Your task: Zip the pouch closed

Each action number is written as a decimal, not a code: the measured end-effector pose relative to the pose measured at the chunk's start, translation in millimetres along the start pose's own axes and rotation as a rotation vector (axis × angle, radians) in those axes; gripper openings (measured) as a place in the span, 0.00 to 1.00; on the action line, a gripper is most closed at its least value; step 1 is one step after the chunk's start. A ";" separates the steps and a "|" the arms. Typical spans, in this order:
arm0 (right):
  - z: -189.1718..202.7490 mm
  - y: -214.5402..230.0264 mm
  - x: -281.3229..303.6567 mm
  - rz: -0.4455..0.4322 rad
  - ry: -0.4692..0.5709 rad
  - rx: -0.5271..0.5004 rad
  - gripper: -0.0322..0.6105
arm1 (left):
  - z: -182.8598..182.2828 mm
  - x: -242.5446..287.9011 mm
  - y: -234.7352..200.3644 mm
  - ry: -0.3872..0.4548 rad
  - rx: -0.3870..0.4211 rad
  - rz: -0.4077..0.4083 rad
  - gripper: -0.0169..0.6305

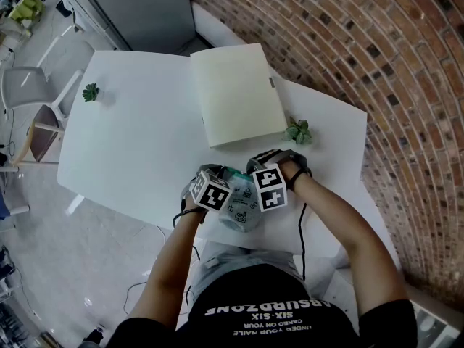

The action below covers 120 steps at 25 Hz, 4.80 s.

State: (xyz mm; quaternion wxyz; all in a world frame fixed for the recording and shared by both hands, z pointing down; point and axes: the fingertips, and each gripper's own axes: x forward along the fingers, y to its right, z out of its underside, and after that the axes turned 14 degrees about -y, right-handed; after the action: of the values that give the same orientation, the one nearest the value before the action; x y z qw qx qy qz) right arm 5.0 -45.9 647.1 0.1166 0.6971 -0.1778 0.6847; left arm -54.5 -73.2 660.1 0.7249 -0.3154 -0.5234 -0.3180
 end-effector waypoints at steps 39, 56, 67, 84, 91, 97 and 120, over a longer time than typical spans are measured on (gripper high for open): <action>8.3 -9.6 1.8 -0.060 -0.028 0.020 0.05 | -0.3 0.7 -0.6 -0.011 0.018 0.013 0.06; 11.3 -11.5 1.1 -0.108 0.000 0.092 0.05 | 0.0 0.6 -0.9 -0.028 0.032 0.010 0.06; 18.6 -15.1 2.6 -0.131 0.021 0.140 0.05 | -0.9 1.6 -0.3 -0.030 0.024 0.016 0.06; 24.1 -22.6 0.9 -0.132 0.002 0.144 0.05 | -0.3 1.0 -0.3 -0.034 0.018 0.011 0.06; 23.2 -23.8 -0.5 -0.124 0.003 0.157 0.05 | 0.2 0.7 -0.5 -0.031 0.019 0.012 0.06; 23.7 -24.2 -0.9 -0.126 -0.001 0.164 0.05 | 0.0 0.9 0.0 -0.033 0.019 0.010 0.06; 24.5 -25.8 -2.6 -0.136 -0.004 0.173 0.05 | -1.5 0.6 -0.7 -0.028 0.015 0.011 0.06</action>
State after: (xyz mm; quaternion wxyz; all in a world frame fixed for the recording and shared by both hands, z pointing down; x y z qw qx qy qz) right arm 37.9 -32.2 645.7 0.1018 0.7165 -0.0705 0.6865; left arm -54.1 -74.9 660.3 0.7214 -0.3173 -0.5343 -0.3057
